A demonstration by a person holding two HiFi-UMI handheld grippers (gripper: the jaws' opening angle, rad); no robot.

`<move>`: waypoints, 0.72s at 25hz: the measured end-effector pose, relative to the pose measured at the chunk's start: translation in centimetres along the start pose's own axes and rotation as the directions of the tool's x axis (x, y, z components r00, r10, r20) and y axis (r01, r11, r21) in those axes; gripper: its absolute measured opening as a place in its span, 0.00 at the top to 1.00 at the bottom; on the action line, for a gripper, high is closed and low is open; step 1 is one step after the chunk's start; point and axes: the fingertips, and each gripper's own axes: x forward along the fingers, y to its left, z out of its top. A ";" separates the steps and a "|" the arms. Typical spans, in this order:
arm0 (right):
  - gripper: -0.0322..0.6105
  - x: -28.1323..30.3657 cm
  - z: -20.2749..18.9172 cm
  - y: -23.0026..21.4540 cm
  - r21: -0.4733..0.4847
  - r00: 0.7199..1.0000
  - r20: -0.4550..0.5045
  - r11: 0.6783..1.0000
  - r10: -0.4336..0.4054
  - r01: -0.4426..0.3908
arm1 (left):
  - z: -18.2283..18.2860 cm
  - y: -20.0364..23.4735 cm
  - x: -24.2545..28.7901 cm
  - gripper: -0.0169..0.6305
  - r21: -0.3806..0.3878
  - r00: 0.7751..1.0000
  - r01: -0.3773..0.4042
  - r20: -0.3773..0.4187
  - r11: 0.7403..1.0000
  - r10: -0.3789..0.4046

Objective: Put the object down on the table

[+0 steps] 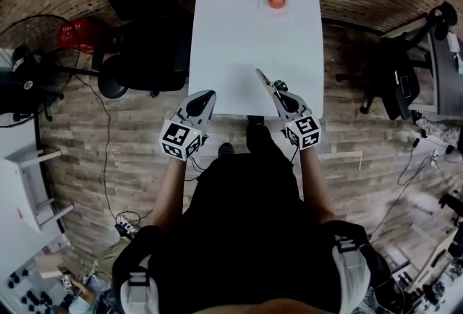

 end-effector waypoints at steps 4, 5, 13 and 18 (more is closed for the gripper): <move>0.94 2.4 0.2 -1.2 -0.020 0.999 -0.032 0.999 0.042 -0.043 | 0.6 1.1 0.7 0.94 -0.013 0.999 -0.032 0.001 0.999 0.032; 0.94 3.0 0.1 -1.5 -0.025 0.998 -0.044 0.998 0.050 -0.051 | 0.8 1.4 0.9 0.94 -0.015 0.999 -0.039 0.002 0.999 0.039; 0.94 6.5 -1.2 -3.7 -0.062 0.987 -0.129 0.993 0.092 -0.101 | 0.9 3.1 1.3 0.94 -0.051 0.994 -0.112 -0.007 0.992 0.112; 0.94 8.6 -2.5 -4.7 -0.074 0.975 -0.183 0.987 0.130 -0.146 | 1.3 3.8 1.8 0.94 -0.064 0.987 -0.158 -0.002 0.985 0.158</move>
